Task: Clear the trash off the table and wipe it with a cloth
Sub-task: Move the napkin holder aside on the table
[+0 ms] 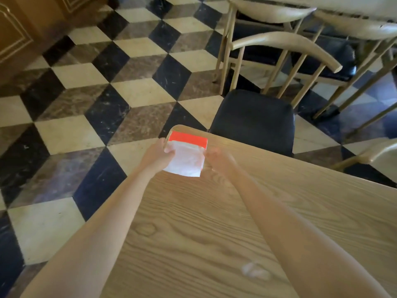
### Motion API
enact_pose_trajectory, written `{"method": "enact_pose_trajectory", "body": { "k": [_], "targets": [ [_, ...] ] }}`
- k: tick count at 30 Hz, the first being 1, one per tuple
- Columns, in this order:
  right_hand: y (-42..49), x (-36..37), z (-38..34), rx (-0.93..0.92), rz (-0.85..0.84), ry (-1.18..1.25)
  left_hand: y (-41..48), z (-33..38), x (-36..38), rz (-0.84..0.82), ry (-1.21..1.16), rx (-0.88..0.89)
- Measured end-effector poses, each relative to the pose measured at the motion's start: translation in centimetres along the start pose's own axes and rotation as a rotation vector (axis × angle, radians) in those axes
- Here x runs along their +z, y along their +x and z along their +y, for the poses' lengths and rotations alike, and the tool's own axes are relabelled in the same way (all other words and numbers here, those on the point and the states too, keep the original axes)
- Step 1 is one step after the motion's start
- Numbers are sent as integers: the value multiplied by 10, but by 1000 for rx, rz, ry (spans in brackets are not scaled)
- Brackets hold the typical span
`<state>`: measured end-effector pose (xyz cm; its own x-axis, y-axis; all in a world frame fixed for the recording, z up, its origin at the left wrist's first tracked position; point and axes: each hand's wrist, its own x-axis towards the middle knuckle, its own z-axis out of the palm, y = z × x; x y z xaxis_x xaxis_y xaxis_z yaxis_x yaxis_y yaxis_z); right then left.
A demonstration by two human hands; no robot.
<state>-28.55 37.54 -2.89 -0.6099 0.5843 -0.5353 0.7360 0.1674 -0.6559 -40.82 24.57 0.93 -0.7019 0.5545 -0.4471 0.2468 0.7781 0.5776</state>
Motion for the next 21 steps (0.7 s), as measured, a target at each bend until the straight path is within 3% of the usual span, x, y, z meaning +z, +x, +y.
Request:
{"method": "enact_pose_trajectory", "body": {
  "k": [1,3,14,21],
  "targets": [
    [4,6,0,32,16,152,1,-2,4,0,-35,-3],
    [1,17,-3,10,72,222,2,-3,10,26,-96,-17],
    [-40,-3,24,-83,168,432,-34,30,36,223,-325,36],
    [-102,-68,89,-60,342,510,-89,94,98,137,-426,144]
  ]
}}
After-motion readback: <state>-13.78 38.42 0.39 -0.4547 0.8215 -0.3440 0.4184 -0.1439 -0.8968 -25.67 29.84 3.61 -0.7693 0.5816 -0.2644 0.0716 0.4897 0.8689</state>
